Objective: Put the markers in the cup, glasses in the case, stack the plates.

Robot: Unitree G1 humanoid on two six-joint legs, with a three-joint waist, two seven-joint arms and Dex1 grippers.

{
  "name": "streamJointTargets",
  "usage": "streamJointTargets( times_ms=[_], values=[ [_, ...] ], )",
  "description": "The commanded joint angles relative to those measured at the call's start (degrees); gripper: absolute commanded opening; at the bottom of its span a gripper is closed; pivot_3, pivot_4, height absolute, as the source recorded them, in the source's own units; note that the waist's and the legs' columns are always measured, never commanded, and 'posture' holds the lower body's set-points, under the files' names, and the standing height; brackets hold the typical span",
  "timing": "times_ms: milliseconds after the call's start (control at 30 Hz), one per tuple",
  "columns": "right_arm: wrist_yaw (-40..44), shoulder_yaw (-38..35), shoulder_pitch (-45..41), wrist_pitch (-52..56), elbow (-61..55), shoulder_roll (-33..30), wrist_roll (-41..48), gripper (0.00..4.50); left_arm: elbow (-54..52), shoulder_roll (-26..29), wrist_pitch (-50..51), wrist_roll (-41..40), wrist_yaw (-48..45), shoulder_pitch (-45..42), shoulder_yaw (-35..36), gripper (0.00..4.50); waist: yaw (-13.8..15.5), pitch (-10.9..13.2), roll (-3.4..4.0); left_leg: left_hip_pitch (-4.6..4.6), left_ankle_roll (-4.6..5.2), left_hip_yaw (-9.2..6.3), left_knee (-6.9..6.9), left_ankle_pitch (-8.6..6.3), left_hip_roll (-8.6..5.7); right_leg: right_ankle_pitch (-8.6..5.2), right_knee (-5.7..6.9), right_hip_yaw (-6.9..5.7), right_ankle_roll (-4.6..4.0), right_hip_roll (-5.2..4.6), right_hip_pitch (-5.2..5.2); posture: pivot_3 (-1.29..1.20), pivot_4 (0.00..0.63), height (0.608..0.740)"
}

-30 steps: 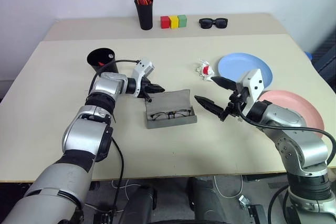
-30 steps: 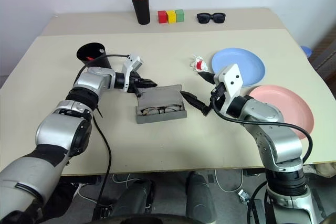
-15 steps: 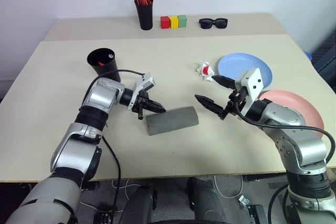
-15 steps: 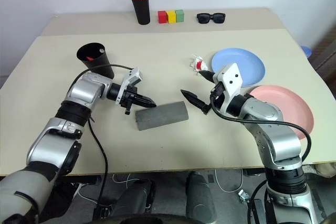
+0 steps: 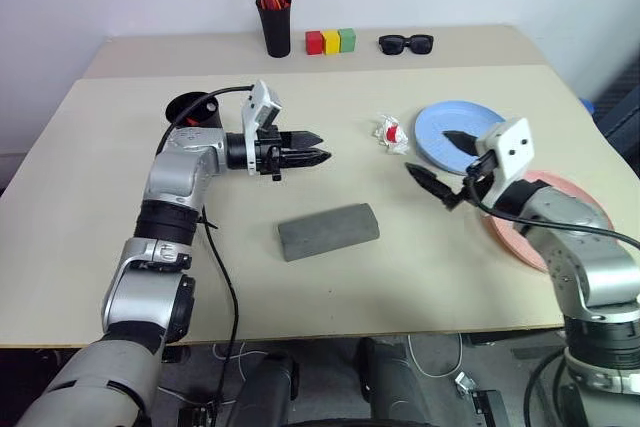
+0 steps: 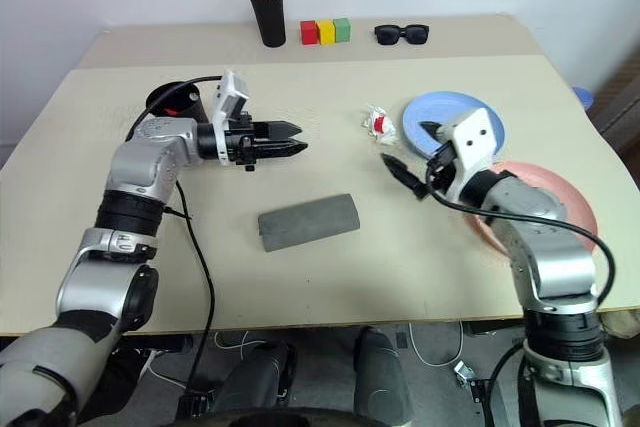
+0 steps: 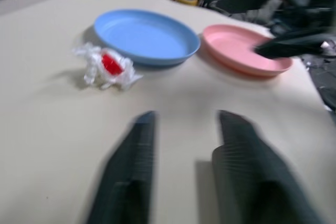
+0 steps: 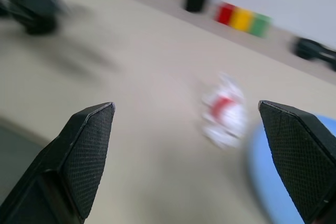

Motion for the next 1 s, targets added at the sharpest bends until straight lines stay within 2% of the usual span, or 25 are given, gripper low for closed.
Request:
streamJointTargets(
  times_ms=[33, 233, 433, 533, 600, 767, 1000],
  values=[
    [-1.1, -4.2, 2.1, 3.5, -0.4, -2.3, 0.2, 4.5, -4.6, 2.5, 1.4, -4.8, -3.3, 0.7, 2.2, 4.46, 0.0, 0.0, 0.0, 0.0, 0.0, 0.0, 0.0, 0.0, 0.0, 0.0, 0.0, 0.0, 0.0, 0.0, 0.0, 0.0, 0.15, 0.74],
    [-3.1, -9.1, 9.0, 13.6, -4.7, -4.9, 1.6, 4.5, -6.4, 5.9, 3.4, -10.4, -6.6, 2.3, 4.3, 4.46, 0.1, 0.0, 0.03, 0.01, 0.0, 0.02, 0.04, 0.0, 0.01, 0.0, 0.0, 0.02, 0.0, 0.0, 0.03, 0.0, 0.15, 0.74],
    [-3.7, -9.7, 15.0, 20.8, -7.1, -6.5, 1.3, 4.5, -7.3, 7.8, 2.0, -13.0, -8.9, 4.8, 4.9, 4.46, 0.0, 0.0, 0.03, 0.03, 0.01, 0.03, 0.04, 0.0, 0.02, 0.0, 0.01, 0.02, -0.01, 0.0, 0.04, 0.0, 0.15, 0.74],
    [-3.6, -7.1, 16.5, 21.7, -7.2, -7.8, -0.4, 3.64, -7.6, 8.0, 0.4, -12.7, -9.0, 5.3, 4.3, 4.5, 0.1, 0.0, 0.03, 0.04, 0.01, 0.05, 0.1, 0.0, 0.03, 0.0, -0.01, 0.02, 0.0, 0.0, 0.1, 0.0, 0.15, 0.74],
    [-4.4, -6.5, 16.3, 22.4, -6.2, -7.7, -1.0, 2.7, -7.9, 7.9, 0.0, -12.6, -8.8, 5.5, 4.1, 4.5, 0.1, 0.0, 0.03, 0.04, 0.02, 0.05, 0.16, -0.01, 0.03, -0.01, -0.01, 0.02, 0.0, 0.0, 0.13, 0.0, 0.15, 0.74],
    [-4.1, -7.3, 15.3, 23.3, -4.5, -9.4, -1.6, 0.02, -8.7, 8.0, 0.0, -13.0, -8.2, 6.1, 4.4, 4.5, 0.1, 0.0, 0.01, 0.04, 0.02, 0.04, 0.22, -0.01, 0.03, -0.01, -0.01, 0.02, 0.0, 0.0, 0.16, 0.0, 0.15, 0.74],
    [-2.3, -10.3, 10.4, 24.0, -1.1, -15.3, -1.9, 0.02, -8.9, 7.6, -0.7, -13.4, -6.8, 6.8, 5.2, 4.5, 0.1, 0.0, 0.02, 0.3, 0.09, 0.06, 0.32, -0.05, 0.05, -0.02, -0.08, 0.02, 0.02, -0.01, 0.51, 0.0, 0.15, 0.74]
  ],
)
